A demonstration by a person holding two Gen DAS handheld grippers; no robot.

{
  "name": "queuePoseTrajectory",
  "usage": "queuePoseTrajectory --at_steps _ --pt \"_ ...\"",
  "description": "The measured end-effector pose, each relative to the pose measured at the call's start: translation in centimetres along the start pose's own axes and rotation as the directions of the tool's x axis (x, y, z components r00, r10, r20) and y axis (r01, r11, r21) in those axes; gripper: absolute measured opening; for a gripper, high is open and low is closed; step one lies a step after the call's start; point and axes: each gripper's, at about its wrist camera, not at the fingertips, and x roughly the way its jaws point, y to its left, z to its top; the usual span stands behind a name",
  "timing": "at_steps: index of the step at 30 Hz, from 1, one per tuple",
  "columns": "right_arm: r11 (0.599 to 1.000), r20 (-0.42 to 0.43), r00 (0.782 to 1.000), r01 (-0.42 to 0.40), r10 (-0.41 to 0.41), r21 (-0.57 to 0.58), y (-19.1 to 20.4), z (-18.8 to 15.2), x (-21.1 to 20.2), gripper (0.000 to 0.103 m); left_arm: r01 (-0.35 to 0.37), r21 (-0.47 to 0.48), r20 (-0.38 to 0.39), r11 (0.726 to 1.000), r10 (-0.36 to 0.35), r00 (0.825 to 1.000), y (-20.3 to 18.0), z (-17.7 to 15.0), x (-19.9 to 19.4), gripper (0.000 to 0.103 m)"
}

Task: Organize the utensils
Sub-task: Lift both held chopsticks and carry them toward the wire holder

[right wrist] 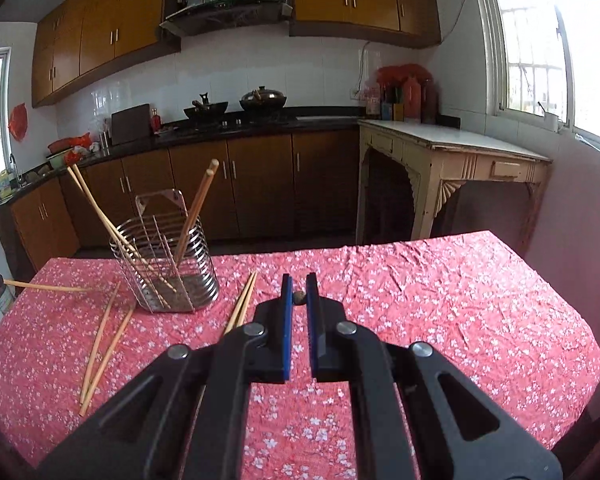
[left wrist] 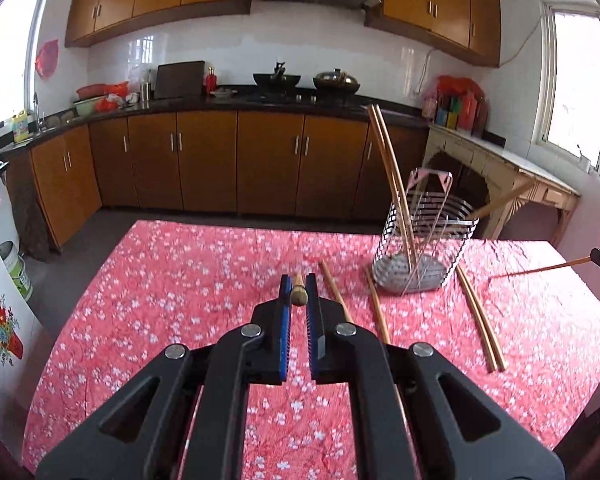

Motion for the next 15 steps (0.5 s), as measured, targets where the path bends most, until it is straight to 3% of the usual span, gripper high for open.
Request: queuePoseTrajectory --at_steps 7,15 --pt "0.999 0.085 0.996 -0.032 0.031 0.011 0.7 3.3 -1.1 0.007 0.003 -0.027 0.071 1.000 -0.001 0.997 -0.2 2.4 -1.0 0.007" --pt "0.997 0.111 0.991 -0.073 0.071 0.013 1.3 5.4 -2.0 0.007 0.004 -0.020 0.110 1.000 -0.002 0.994 -0.7 3.5 -1.7 0.007"
